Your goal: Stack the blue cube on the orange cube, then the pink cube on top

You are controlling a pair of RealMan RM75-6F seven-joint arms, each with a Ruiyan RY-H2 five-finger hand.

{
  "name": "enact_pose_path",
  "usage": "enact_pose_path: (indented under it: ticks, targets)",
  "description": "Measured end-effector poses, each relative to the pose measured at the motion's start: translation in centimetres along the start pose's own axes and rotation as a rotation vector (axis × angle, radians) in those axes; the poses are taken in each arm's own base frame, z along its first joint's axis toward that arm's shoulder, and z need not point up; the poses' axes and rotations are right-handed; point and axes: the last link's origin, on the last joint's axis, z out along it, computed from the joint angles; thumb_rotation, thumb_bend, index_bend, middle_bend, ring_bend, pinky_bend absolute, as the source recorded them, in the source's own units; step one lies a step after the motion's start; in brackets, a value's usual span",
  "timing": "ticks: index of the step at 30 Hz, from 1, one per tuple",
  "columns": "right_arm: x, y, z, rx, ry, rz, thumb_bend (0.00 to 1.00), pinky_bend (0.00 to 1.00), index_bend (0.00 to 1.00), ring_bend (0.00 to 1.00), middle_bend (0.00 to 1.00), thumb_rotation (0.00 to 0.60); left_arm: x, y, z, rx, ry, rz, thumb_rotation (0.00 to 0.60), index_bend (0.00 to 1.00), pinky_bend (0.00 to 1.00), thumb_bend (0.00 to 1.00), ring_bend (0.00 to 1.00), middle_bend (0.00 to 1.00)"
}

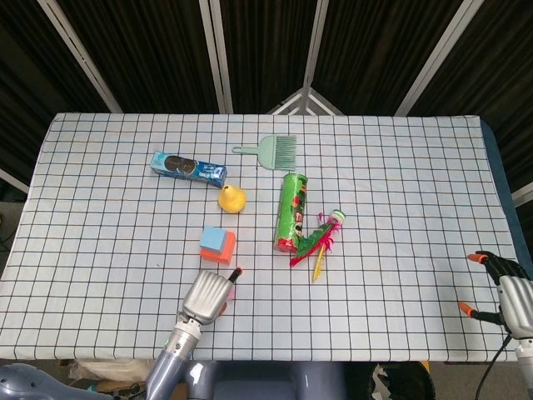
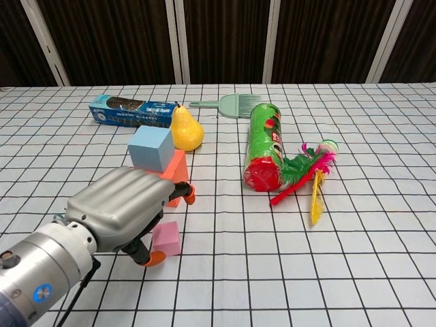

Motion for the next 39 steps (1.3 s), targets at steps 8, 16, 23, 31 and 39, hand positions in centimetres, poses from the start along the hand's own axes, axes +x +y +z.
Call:
enact_pose_path:
  ticks: [8,16,23,31,39]
  targets:
    - [0.1,-0.1,-0.1,0.001,-0.002,0.017,0.17,0.16,0.25,0.19,0.20,0.600,0.2,-0.2,0.0,0.000,0.011,0.019,0.600,0.25,0.90,0.24,0.74,0.84]
    - [0.1,-0.1,-0.1,0.000,-0.011,0.025,0.17,0.16,0.25,0.19,0.20,0.600,0.7,-0.6,0.1,0.006,0.007,0.042,0.600,0.25,0.90,0.25,0.74,0.84]
    - [0.1,-0.1,-0.1,0.001,-0.017,0.033,0.17,0.16,0.25,0.19,0.20,0.600,1.1,-0.7,0.3,0.008,0.011,0.054,0.600,0.25,0.90,0.25,0.73,0.84]
    - [0.1,0.0,-0.2,-0.003,-0.029,0.038,0.17,0.16,0.25,0.19,0.20,0.600,0.8,-0.7,0.4,0.010,-0.002,0.061,0.600,0.25,0.90,0.25,0.73,0.84]
    - [0.1,-0.1,-0.1,-0.006,-0.028,0.034,0.17,0.16,0.25,0.19,0.20,0.600,0.5,-0.2,0.2,-0.012,-0.026,0.042,0.600,0.25,0.90,0.25,0.73,0.84]
